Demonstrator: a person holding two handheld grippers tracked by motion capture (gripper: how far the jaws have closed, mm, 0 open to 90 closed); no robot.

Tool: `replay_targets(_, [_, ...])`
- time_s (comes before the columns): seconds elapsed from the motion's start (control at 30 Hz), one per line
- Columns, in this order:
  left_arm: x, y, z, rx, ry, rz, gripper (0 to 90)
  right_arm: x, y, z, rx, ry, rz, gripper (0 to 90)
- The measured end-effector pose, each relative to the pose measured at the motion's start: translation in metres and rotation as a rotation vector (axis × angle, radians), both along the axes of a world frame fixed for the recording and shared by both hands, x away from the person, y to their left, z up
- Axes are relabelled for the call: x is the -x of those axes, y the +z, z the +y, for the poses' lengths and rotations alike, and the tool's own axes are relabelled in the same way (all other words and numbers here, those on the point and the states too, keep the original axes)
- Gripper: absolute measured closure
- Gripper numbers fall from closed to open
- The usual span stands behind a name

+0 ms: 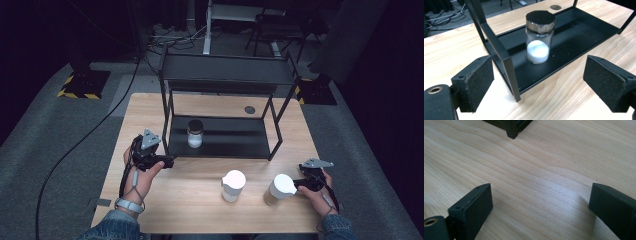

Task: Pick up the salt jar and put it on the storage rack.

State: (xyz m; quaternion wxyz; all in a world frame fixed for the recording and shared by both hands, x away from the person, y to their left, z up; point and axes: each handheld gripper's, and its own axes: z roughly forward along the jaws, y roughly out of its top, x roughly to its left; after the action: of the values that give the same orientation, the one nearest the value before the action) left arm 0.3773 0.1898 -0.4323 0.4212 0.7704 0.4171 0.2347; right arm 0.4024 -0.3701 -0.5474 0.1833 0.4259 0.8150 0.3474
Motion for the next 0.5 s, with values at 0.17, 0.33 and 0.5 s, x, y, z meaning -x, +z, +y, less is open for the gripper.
replay_targets(0.17, [0.004, -0.006, 0.008, 0.002, 0.004, -0.008, 8.3, 0.000, 0.000, 0.000, 0.000, 0.000, 0.000, 5.1])
replay_targets(0.33, [0.007, -0.012, 0.013, -0.001, 0.003, -0.008, 6.9, 0.000, 0.000, 0.000, 0.000, 0.000, 0.000, 5.1])
replay_targets(0.5, [0.013, -0.019, 0.018, -0.017, 0.000, -0.012, 6.6, 0.000, 0.000, 0.000, 0.000, 0.000, 0.000, 5.1])
